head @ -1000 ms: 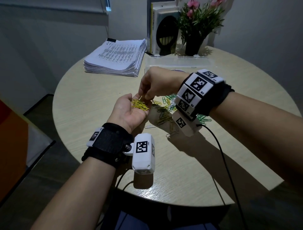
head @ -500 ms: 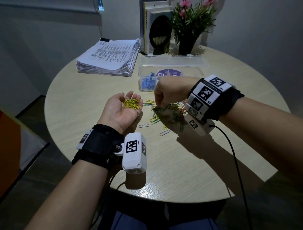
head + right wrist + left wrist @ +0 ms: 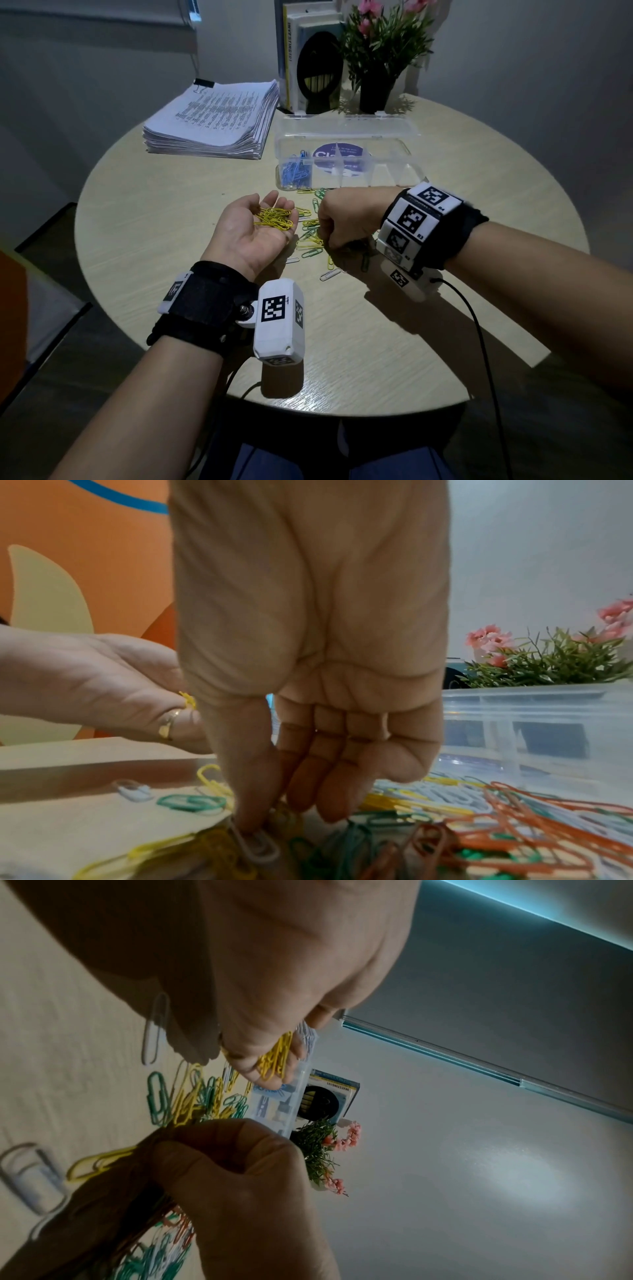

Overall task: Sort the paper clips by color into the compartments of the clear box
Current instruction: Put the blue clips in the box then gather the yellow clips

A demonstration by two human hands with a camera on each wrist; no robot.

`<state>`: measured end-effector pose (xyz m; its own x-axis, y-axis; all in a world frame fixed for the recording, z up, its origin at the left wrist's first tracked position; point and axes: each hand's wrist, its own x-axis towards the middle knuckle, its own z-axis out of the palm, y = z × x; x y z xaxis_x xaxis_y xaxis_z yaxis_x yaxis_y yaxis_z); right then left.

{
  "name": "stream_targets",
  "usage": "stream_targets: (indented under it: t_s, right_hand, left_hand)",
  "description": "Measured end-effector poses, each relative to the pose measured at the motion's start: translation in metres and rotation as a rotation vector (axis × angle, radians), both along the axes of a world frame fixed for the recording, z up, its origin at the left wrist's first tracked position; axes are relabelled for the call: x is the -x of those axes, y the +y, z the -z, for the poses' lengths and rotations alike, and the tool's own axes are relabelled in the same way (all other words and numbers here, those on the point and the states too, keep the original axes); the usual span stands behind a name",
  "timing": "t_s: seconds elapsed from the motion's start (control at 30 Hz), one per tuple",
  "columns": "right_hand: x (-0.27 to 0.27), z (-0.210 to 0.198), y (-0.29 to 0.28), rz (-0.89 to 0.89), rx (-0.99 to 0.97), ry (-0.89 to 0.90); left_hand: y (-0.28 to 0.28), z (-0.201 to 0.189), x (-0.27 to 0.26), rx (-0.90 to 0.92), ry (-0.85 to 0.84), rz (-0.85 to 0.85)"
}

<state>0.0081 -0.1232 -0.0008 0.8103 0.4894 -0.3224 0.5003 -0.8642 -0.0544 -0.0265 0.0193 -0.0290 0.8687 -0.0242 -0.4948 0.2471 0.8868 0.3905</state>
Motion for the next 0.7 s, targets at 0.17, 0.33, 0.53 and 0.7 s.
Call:
stream_targets:
  t_s: [0.17, 0.33, 0.53, 0.7]
  right_hand:
    - [-0.001, -0.004, -0.004, 0.010, -0.026, 0.039]
    - [-0.006, -0.017, -0.012, 0.032, -0.158, 0.099]
    - [-0.006, -0.005, 0.001, -0.008, -0.175, 0.017]
    - [-0.003, 0.003, 0.008, -0.041, -0.115, -0.045]
  left_hand:
    - [-0.001, -0.001, -0.001, -0.009, -0.002, -0.006]
    - [-0.003, 0.001, -0.002, -0.021, 0.009, 0.005]
    - [-0.002, 0.002, -0.003, -0.023, 0.007, -0.011]
    - [0.002, 0.003, -0.002, -0.045, 0.002, -0.004]
